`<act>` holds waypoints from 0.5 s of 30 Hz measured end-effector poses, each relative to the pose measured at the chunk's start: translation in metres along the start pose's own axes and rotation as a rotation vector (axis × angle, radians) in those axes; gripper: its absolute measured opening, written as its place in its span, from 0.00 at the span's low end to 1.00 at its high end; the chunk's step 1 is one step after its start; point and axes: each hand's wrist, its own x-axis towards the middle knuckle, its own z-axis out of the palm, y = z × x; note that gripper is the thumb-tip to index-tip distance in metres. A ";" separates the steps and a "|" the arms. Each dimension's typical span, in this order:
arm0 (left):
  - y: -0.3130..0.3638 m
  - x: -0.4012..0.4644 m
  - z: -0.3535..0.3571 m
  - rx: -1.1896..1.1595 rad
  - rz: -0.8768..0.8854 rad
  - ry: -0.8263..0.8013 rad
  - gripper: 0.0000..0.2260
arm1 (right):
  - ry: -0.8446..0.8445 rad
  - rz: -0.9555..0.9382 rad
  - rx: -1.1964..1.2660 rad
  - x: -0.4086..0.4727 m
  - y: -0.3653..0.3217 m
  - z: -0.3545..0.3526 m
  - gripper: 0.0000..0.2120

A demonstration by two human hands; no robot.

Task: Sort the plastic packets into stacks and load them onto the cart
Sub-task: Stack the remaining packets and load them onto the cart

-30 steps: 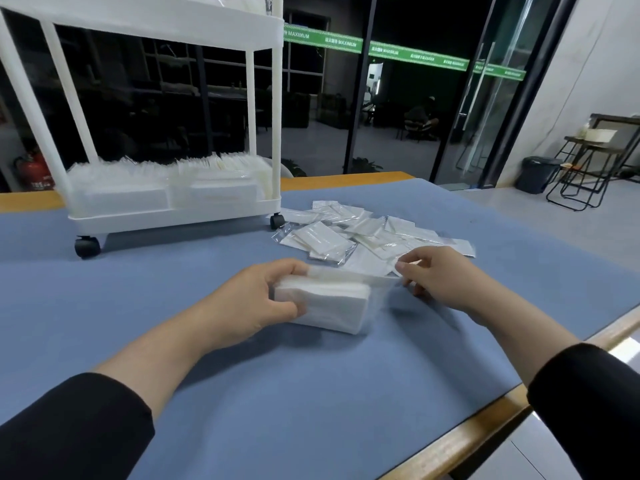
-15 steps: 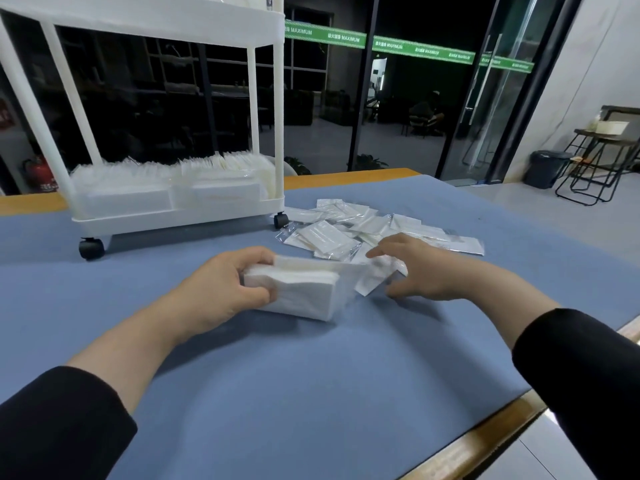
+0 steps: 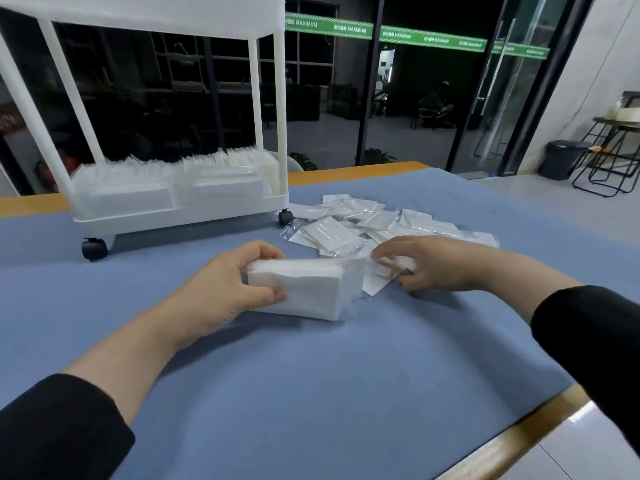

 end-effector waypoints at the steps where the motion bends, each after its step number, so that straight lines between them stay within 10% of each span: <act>1: -0.002 0.001 0.000 -0.006 -0.010 0.001 0.15 | -0.024 -0.016 -0.036 -0.002 0.000 -0.004 0.27; 15: -0.002 0.002 0.001 -0.044 -0.024 0.034 0.15 | 0.169 -0.293 -0.378 0.012 0.021 0.005 0.12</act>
